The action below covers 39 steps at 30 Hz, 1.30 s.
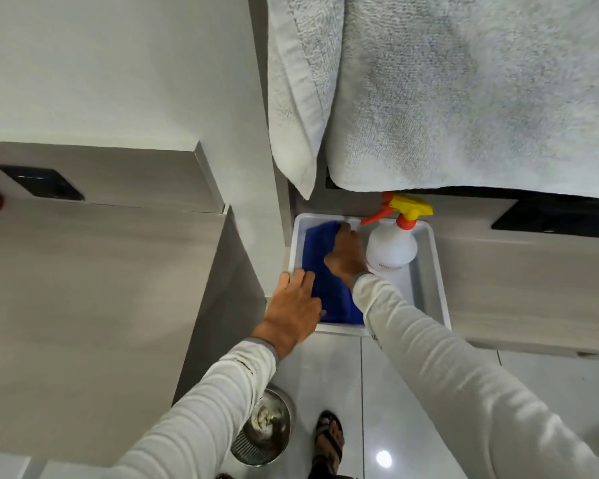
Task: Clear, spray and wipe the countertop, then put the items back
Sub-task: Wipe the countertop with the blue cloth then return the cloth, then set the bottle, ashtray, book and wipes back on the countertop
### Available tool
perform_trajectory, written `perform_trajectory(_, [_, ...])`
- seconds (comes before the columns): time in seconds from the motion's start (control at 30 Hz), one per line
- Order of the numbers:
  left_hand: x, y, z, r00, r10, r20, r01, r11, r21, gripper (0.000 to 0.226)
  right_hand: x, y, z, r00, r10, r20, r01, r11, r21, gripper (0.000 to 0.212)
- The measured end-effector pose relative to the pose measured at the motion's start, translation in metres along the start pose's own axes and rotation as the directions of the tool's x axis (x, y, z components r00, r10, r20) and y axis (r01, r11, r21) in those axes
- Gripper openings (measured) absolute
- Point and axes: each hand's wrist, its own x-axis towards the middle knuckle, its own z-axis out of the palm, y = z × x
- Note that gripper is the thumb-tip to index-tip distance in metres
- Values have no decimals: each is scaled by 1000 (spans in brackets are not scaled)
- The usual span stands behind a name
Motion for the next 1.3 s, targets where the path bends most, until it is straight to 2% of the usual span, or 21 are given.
perform_trajectory(0.07, [-3, -1, -3, 999, 47, 21, -48, 999, 3, 48, -15, 6, 8, 985, -164, -58, 150, 971, -187, 77])
perform_trajectory(0.13, [-10, 1, -3, 994, 106, 34, -105, 994, -29, 47, -30, 14, 17, 947, -311, -80, 272, 910, -312, 74])
perform_trajectory(0.17, [-14, 2, -1, 991, 131, 37, -130, 990, -46, 45, -36, 21, 22, 935, -351, -43, 314, 880, -356, 69])
perform_trajectory(0.3, [-28, 0, 6, 991, 127, 39, -121, 984, -128, 52, -46, 47, 41, 939, -310, 151, 345, 829, -440, 64])
perform_trajectory(0.4, [-37, -5, 11, 993, 100, -62, -109, 981, -159, 59, -49, 40, 33, 932, -339, 126, 361, 851, -382, 57])
perform_trajectory(0.47, [-51, -11, 10, 983, 38, -180, -76, 975, -211, 64, -52, 26, 23, 924, -381, 35, 370, 867, -333, 48])
perform_trajectory(0.53, [-70, -21, 8, 958, -98, -269, 3, 943, -332, 63, -54, 10, 15, 890, -450, -73, 405, 854, -325, 38])
perform_trajectory(0.6, [-92, -40, 12, 921, -256, -292, 116, 899, -422, 56, -59, -10, 13, 837, -529, -142, 457, 817, -352, 29])
perform_trajectory(0.7, [-126, -76, 30, 839, -441, -317, 289, 856, -428, 58, -75, -48, 17, 743, -642, -189, 544, 744, -387, 25])
perform_trajectory(0.8, [-165, -117, 53, 801, -531, -276, 415, 825, -384, 63, -96, -85, 36, 684, -712, -161, 590, 669, -451, 38])
perform_trajectory(0.87, [-190, -144, 68, 783, -573, -243, 479, 804, -353, 67, -108, -108, 56, 682, -724, -108, 600, 637, -483, 50])
perform_trajectory(1.03, [-259, -228, 106, 751, -626, -208, 559, 771, -304, 76, -134, -187, 125, 699, -715, 13, 626, 602, -496, 74])
perform_trajectory(1.3, [-375, -367, 161, 676, -718, -164, 649, 686, -330, 80, -170, -320, 247, 750, -655, 93, 581, 585, -566, 82])
